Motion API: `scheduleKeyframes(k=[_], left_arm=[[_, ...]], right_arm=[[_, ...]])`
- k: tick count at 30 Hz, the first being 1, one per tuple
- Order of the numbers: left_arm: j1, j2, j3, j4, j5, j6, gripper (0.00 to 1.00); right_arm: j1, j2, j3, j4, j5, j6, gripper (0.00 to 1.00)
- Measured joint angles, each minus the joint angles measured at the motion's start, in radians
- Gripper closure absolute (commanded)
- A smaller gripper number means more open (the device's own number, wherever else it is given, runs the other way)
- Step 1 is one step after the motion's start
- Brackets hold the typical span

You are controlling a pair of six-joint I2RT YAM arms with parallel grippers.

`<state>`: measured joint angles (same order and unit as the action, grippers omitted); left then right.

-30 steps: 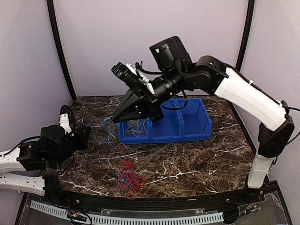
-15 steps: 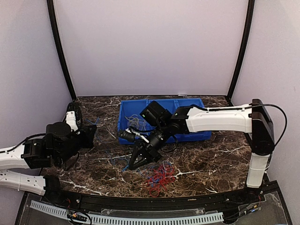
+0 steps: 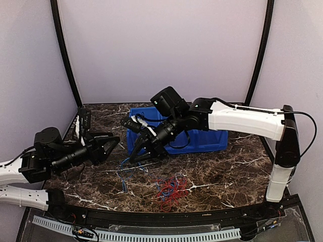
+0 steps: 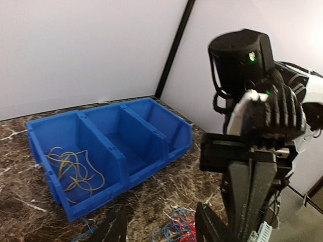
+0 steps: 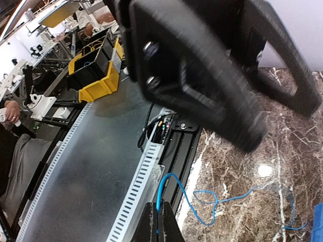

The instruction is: Untangle the cables

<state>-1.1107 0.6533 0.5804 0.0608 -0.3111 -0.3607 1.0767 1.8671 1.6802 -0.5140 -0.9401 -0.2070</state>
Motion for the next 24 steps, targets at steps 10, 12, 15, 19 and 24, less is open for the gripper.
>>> scheduleKeyframes(k=[10, 12, 15, 19, 24], left_arm=[[0.015, 0.236, -0.008, 0.107, 0.294, 0.039, 0.52], [0.019, 0.255, -0.009, 0.116, 0.319, 0.039, 0.53], [0.019, 0.253, -0.01, 0.121, 0.337, 0.039, 0.52], [0.019, 0.2, -0.026, 0.103, 0.329, 0.04, 0.46], [0.012, 0.029, -0.089, 0.104, 0.279, 0.039, 0.41]], right_arm=[[-0.002, 0.0, 0.033, -0.064, 0.066, -0.009, 1.0], [-0.001, 0.0, 0.032, -0.087, 0.068, -0.013, 1.0], [-0.001, 0.0, 0.032, -0.093, 0.066, -0.022, 1.0], [-0.001, -0.001, 0.029, -0.09, 0.071, -0.03, 1.0], [-0.013, -0.008, 0.004, -0.066, 0.104, -0.038, 1.0]])
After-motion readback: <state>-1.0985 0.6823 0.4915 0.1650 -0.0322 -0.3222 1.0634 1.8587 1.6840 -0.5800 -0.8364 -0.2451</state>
